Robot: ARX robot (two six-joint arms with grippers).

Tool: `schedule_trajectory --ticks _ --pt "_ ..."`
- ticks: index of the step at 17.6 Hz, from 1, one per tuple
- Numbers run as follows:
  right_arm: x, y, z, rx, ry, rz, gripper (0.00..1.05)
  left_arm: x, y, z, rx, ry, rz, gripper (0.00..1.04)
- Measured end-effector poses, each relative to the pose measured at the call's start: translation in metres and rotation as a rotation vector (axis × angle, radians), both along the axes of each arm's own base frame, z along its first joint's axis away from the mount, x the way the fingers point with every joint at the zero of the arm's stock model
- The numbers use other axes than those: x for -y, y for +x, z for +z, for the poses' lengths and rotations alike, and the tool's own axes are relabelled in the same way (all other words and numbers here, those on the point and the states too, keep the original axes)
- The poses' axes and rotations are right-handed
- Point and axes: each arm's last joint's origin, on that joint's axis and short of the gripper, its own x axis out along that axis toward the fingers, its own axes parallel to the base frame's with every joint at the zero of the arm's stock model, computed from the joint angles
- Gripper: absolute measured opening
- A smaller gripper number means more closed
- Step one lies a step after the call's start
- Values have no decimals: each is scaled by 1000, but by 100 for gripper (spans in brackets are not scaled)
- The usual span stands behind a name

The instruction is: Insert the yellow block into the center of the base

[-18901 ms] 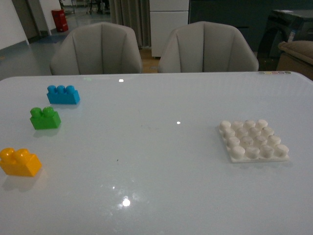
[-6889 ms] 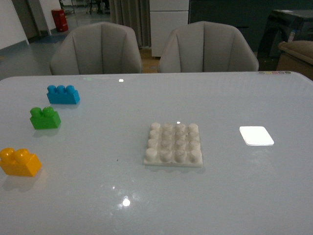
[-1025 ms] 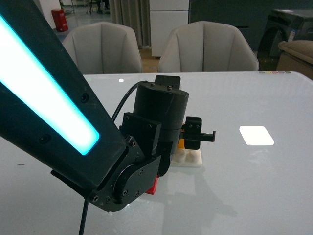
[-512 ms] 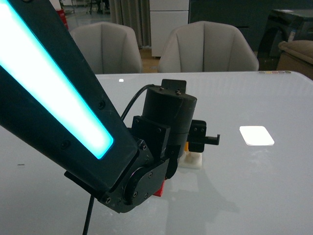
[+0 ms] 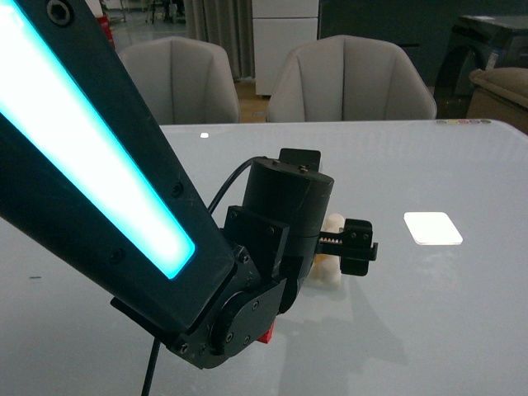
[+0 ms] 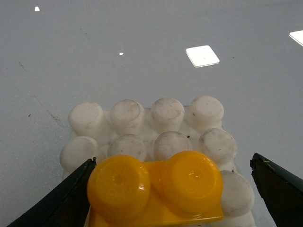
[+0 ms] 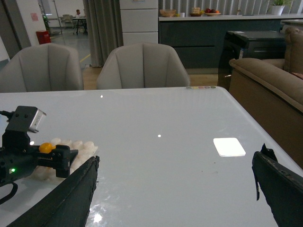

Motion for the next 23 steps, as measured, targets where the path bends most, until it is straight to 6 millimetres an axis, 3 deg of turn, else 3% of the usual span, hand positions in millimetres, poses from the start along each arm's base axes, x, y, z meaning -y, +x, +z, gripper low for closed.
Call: schedule_trajectory --ticks 2,6,8,12,15,18,19,21,23 --pt "0 0 0 0 0 0 98 1 -3 14 22 -24 -5 98" --pt "0 0 0 0 0 0 98 -2 -15 85 124 -129 -40 98" --pt "0 0 0 0 0 0 98 -8 -23 107 148 -163 -51 98" --pt "0 0 0 0 0 0 98 -22 -34 105 123 -176 -44 98" --pt "0 0 0 0 0 0 98 -46 -37 121 142 -221 -34 98" --pt "0 0 0 0 0 0 98 -90 -30 116 162 -239 53 95" --pt "0 0 0 0 0 0 98 -115 -39 113 278 -183 189 84" --pt "0 0 0 0 0 0 98 -182 -82 125 409 -79 279 61" --pt "0 0 0 0 0 0 98 -220 -127 127 422 -39 306 37"
